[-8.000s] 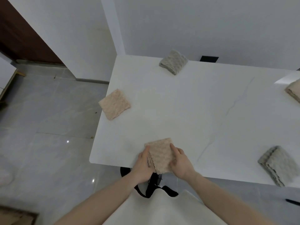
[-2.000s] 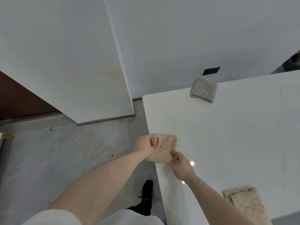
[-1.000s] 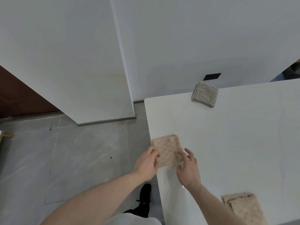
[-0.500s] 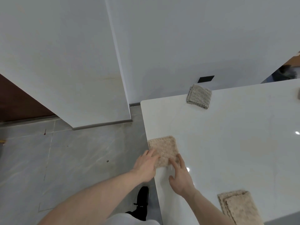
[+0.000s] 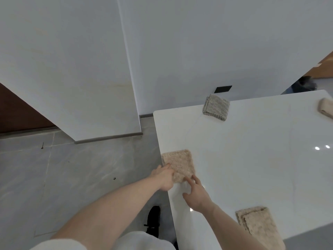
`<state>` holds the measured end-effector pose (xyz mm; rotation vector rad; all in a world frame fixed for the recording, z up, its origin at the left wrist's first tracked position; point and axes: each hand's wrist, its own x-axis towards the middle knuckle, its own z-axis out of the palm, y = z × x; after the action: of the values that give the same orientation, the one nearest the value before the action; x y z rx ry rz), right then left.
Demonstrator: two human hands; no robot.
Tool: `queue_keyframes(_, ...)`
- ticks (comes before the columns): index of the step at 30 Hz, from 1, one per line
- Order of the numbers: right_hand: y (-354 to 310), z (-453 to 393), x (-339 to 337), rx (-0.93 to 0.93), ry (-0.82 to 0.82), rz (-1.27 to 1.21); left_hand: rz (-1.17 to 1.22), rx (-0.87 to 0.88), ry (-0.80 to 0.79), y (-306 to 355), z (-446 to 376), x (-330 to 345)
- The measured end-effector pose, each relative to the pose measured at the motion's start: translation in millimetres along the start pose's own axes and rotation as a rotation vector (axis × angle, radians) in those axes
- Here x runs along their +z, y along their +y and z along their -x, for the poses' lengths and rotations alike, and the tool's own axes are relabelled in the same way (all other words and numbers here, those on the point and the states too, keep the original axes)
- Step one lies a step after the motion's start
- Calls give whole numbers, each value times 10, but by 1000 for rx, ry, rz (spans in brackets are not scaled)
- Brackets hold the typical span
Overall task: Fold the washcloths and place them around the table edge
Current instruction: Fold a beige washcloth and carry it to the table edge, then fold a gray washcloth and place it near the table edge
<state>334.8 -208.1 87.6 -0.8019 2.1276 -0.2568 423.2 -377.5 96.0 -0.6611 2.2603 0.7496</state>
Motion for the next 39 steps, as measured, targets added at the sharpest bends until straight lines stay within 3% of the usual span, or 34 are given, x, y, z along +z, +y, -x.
queue_keyframes(5,8,266,-88,-75,28,49,196,103,231,-96,442,228)
queue_keyframes(17,-146,654,-105,-201,93,20,346,17,444,-333,1472,375)
queue_keyframes(29,-714,428,-364,-195,213,-98,338,69,414,-652,1247,-361)
queue_keyframes(33,-1166,112,-376,-154,242,-51,297,109,409,-1072,1055,-843)
queue_keyframes(39,-1664,-265,-418,-9,263,-239,207,131,379,-1772,737,-1536)
